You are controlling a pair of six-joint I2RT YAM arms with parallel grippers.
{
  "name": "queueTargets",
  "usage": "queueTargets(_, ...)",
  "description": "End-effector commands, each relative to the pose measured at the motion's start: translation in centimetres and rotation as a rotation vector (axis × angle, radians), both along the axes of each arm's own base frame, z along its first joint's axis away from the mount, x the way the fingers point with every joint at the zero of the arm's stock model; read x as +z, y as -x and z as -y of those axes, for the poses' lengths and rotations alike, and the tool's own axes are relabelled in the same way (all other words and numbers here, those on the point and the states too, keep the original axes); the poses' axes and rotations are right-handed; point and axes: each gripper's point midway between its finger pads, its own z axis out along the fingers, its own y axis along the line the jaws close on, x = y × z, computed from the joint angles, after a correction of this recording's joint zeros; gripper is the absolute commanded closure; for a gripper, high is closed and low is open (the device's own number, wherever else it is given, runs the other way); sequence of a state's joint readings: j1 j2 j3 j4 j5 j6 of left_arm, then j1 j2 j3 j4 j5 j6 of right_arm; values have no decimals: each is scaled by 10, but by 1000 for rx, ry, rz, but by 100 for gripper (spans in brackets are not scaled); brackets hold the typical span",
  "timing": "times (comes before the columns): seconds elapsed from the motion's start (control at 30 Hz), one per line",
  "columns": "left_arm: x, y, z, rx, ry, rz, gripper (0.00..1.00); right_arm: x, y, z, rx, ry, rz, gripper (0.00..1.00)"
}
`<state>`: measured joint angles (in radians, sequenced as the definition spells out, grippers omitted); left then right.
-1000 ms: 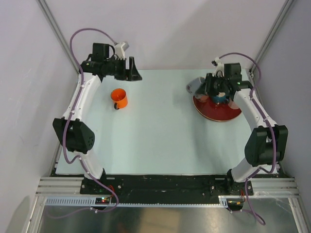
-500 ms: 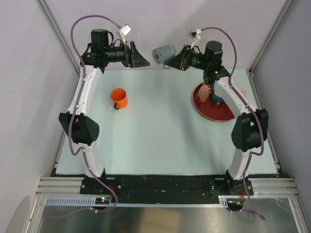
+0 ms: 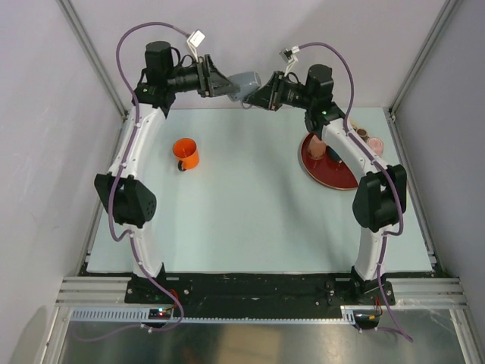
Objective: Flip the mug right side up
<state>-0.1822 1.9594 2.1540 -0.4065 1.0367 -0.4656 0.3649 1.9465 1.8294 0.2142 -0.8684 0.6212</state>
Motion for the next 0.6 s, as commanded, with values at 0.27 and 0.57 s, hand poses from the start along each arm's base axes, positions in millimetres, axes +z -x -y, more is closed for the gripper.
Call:
queueTargets(0.27, 56, 28, 8, -49, 75, 145, 82, 7, 1, -30, 30, -14, 60, 74)
queueTargets(0.57, 8, -1, -16, 162, -3, 47, 100, -28, 9, 2, 4, 96, 34, 12)
